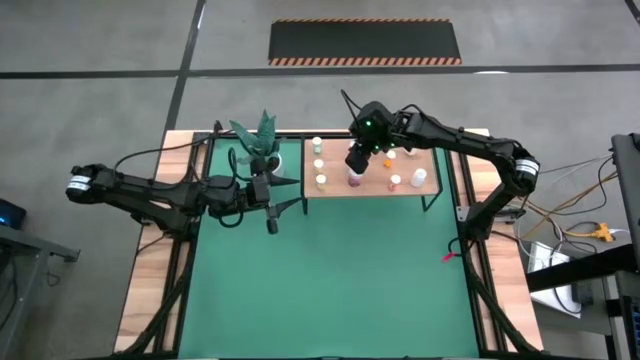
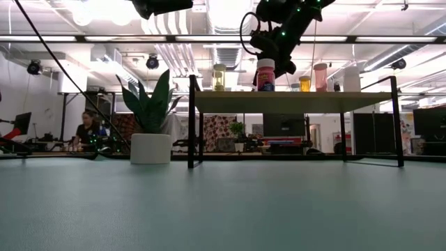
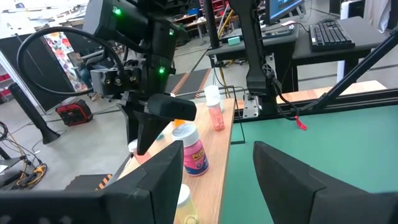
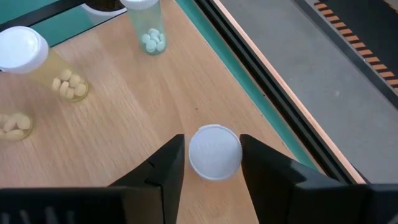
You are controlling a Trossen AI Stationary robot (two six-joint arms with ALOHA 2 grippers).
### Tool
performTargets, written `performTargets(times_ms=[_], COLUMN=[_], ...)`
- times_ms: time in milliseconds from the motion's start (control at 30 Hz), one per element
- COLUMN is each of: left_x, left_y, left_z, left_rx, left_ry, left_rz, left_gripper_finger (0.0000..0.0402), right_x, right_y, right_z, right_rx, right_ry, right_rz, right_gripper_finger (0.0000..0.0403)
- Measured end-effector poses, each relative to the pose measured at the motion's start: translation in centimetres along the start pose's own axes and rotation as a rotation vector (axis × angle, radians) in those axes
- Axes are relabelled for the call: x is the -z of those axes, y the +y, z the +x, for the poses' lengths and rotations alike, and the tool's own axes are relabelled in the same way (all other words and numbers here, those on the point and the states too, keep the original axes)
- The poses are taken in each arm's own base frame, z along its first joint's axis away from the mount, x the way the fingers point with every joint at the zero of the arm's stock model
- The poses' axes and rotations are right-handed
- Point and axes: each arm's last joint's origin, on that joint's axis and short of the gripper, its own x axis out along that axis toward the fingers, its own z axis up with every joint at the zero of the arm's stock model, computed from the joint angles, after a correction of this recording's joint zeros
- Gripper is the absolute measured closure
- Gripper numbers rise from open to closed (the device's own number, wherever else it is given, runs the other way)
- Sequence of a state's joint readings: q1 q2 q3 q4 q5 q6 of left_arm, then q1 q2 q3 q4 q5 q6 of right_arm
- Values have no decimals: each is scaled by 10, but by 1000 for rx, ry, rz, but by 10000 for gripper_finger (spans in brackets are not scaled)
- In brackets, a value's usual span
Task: Pick and place medicine bottles onto shelf by color
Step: Put the light pink pill bottle on the shelf, then return to Home Position
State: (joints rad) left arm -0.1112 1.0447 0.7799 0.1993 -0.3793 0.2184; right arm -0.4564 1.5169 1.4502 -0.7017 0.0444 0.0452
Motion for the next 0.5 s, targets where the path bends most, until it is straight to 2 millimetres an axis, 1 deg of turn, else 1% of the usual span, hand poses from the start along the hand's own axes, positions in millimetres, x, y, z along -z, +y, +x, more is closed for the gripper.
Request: performTargets(times_ms=[167,267,400,467,500], left_x=[0,0,0,-2,-4], left_y=[0,0,0,-1,-2], left_z=[0,0,-2,-11,-18], left_rx=[0,0,5,25,44], left_ry=[0,0,5,21,21], left_rz=[0,0,7,13,14], left_gripper_finger=[223,223,223,223,223], right_x=[0,0,-4,2,6], right_y=[0,0,3,12,20], right_z=[0,-5,-28,-46,-55], right_rx=[0,0,-8,-27,-47], right_ry=[0,-9,-32,-57,-83], right_rz=[0,1,15,-14,-38], right_gripper_finger=[258,261,265,268,270])
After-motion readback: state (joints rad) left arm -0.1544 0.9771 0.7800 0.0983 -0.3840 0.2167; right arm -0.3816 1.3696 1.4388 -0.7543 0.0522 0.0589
